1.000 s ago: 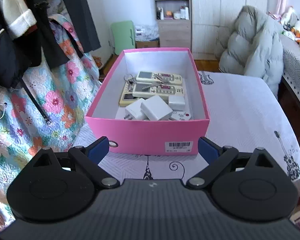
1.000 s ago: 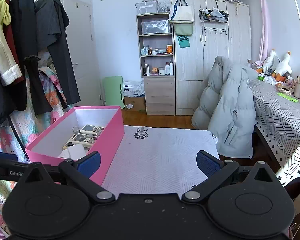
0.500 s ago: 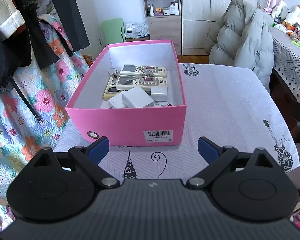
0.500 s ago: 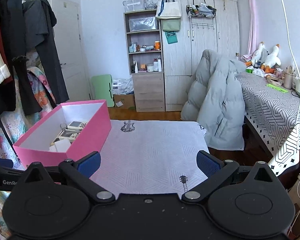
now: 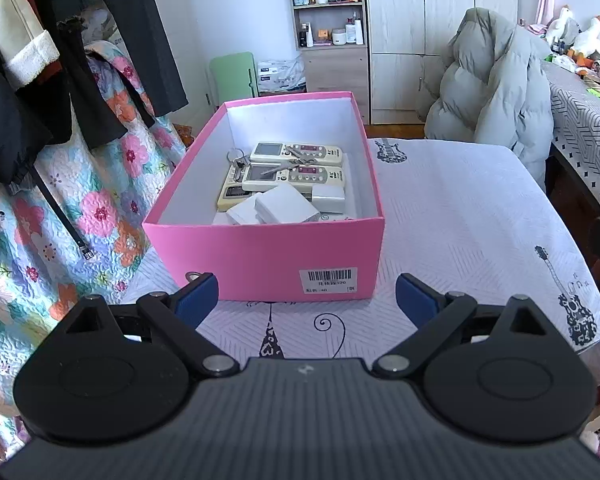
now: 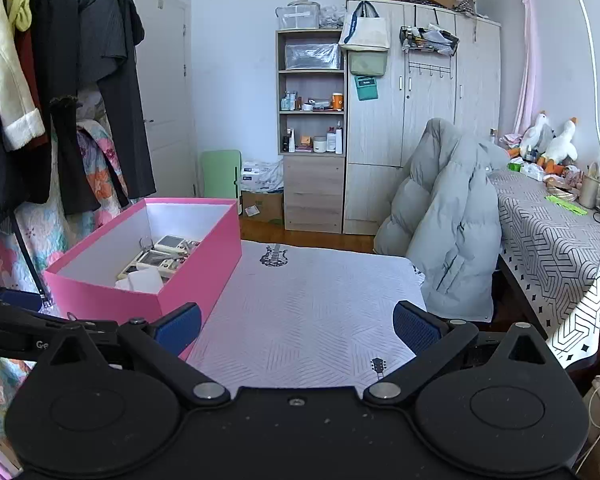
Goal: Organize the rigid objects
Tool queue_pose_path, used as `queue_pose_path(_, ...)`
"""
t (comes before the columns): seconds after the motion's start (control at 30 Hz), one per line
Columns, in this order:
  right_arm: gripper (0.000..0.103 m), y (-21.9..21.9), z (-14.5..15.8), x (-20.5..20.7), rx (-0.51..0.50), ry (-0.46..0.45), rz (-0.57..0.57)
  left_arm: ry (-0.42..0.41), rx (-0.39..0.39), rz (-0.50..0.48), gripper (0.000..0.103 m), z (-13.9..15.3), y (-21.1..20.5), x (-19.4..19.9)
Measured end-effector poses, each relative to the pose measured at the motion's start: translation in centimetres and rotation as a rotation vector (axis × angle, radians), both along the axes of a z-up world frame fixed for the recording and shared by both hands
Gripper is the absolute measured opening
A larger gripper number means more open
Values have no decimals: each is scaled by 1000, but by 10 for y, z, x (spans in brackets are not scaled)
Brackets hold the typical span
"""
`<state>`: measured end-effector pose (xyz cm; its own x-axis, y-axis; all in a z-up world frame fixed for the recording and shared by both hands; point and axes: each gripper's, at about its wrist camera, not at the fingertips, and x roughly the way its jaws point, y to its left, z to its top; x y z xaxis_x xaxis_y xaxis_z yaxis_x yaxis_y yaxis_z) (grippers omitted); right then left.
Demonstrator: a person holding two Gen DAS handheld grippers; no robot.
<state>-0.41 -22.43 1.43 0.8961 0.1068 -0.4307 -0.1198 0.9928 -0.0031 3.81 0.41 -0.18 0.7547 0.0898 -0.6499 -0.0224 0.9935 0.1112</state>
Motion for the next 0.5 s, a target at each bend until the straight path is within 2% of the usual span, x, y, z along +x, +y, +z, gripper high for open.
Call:
queue_pose_path(0.2, 103, 0, -6, 2, 20, -11, -24, 1, 3, 9, 96, -2, 2, 0)
queue_pose_path(0.5, 103, 1, -15, 9, 44, 47, -32, 6, 15, 5, 96, -3, 3, 0)
